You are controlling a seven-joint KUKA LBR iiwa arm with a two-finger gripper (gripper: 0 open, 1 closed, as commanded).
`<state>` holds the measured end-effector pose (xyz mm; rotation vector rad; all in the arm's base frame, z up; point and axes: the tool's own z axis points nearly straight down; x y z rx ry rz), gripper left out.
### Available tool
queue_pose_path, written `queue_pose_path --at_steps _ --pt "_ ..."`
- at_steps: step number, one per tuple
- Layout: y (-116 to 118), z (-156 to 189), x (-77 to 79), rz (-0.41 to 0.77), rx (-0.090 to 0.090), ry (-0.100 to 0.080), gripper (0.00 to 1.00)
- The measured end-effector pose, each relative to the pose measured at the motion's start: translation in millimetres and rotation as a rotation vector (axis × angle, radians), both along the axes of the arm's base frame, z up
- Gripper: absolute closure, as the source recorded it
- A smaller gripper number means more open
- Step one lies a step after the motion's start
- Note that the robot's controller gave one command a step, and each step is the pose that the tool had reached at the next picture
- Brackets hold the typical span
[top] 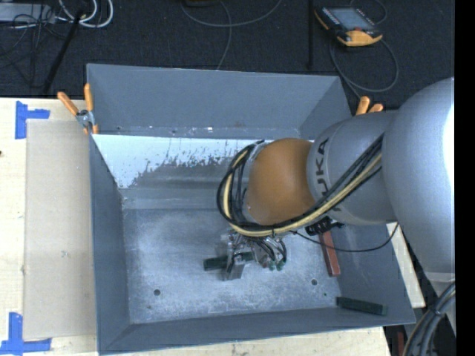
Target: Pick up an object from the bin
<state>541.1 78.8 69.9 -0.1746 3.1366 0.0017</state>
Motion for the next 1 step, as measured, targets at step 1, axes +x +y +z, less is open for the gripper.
queue_pose_path --at_steps 1 --pt "6.4 132.6 10.4 -0.105 0.001 -0.009 1.0"
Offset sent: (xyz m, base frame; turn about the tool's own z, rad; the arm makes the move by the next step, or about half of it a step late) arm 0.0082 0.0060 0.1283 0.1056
